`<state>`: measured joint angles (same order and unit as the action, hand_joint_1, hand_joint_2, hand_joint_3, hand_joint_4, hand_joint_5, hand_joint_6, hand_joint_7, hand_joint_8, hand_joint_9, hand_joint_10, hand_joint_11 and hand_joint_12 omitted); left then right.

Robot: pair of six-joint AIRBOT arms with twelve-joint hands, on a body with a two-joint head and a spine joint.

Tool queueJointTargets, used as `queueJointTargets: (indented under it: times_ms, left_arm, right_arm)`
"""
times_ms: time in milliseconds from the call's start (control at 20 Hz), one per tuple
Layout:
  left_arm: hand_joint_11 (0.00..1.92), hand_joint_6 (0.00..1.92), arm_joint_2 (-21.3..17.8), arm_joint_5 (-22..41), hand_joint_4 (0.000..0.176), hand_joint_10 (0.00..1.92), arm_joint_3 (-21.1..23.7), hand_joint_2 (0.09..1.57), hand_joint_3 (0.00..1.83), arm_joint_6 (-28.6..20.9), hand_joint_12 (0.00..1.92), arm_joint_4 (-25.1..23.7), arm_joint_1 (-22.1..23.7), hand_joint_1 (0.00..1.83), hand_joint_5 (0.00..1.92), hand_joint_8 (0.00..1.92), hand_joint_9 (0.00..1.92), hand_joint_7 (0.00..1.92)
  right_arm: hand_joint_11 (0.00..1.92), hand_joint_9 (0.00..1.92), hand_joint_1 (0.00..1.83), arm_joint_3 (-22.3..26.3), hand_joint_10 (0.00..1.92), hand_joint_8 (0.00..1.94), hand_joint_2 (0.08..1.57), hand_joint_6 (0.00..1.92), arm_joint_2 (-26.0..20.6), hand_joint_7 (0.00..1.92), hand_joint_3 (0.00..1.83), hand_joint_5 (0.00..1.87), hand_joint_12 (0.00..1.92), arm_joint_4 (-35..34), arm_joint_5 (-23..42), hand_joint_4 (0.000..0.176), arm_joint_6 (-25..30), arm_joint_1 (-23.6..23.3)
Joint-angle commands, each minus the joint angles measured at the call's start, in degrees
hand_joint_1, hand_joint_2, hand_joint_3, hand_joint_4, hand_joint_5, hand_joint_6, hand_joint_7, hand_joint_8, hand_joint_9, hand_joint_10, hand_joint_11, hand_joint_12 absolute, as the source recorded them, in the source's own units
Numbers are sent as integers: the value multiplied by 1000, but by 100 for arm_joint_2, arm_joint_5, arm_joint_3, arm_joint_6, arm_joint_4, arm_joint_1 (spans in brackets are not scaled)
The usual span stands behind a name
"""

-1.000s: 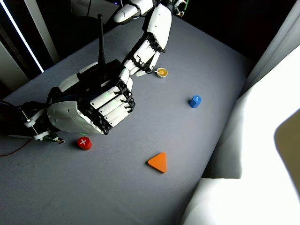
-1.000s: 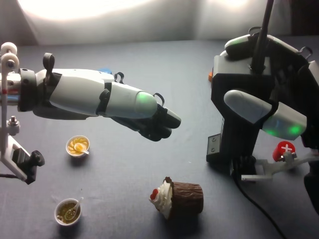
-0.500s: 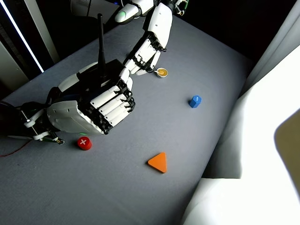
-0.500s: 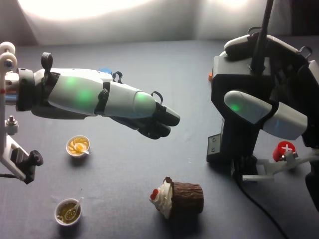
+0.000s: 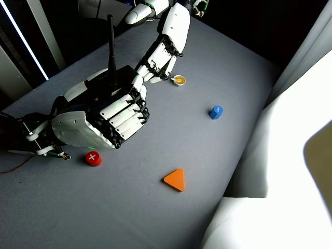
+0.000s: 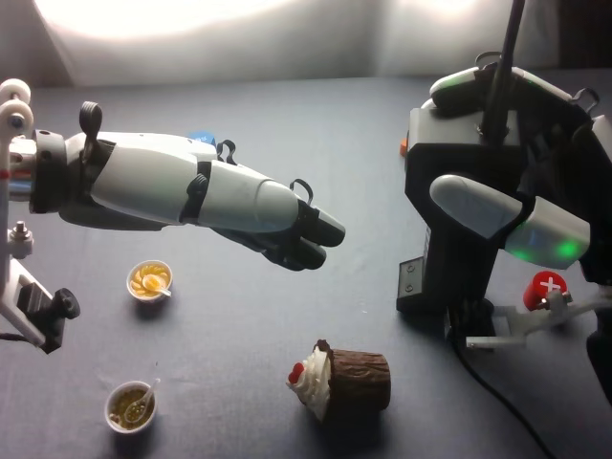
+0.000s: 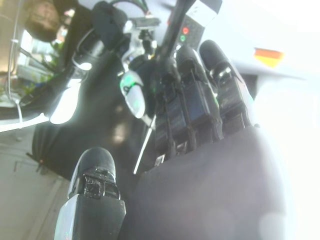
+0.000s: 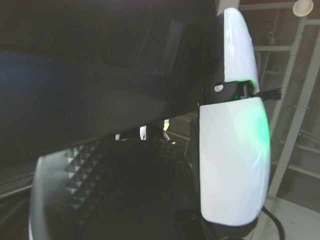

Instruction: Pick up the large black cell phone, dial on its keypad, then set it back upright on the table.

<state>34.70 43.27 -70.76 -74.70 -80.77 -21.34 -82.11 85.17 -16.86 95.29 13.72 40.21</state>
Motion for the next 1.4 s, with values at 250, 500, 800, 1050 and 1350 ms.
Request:
queueJointTargets:
  times_ms: [250, 500, 800, 1050, 1350]
  left_arm:
    - [99, 12, -48, 295, 0, 11, 15, 1210, 2, -68, 813, 378, 174, 0, 398, 6, 492, 504]
    - [114, 0, -48, 293, 0, 11, 11, 1211, 1, -69, 817, 373, 185, 0, 373, 1, 502, 499]
    - [94, 5, -47, 293, 0, 3, 11, 1209, 0, -84, 812, 353, 213, 0, 383, 5, 487, 508]
    - [84, 0, -47, 287, 0, 0, 6, 1208, 0, -91, 806, 342, 234, 0, 365, 0, 475, 491]
    - [105, 7, -46, 286, 0, 9, -7, 1208, 0, -167, 818, 233, 318, 0, 383, 7, 496, 494]
  right_arm:
    - [646, 805, 1171, -3, 860, 1232, 1211, 1297, -61, 828, 1, 774, 1375, 75, 586, 17, 51, -22]
    - [540, 694, 1088, -15, 726, 738, 1249, 1371, -57, 718, 1, 718, 1373, 78, 586, 0, 43, -32]
    - [375, 641, 918, -31, 242, 14, 1113, 78, -53, 660, 0, 628, 1255, 80, 586, 0, 28, -45]
    - [258, 603, 846, -30, 2, 0, 1071, 0, -53, 545, 0, 514, 1145, 97, 586, 0, 17, -48]
    - [118, 505, 580, -30, 0, 0, 1117, 1, -52, 515, 12, 465, 1109, 109, 586, 0, 2, -50]
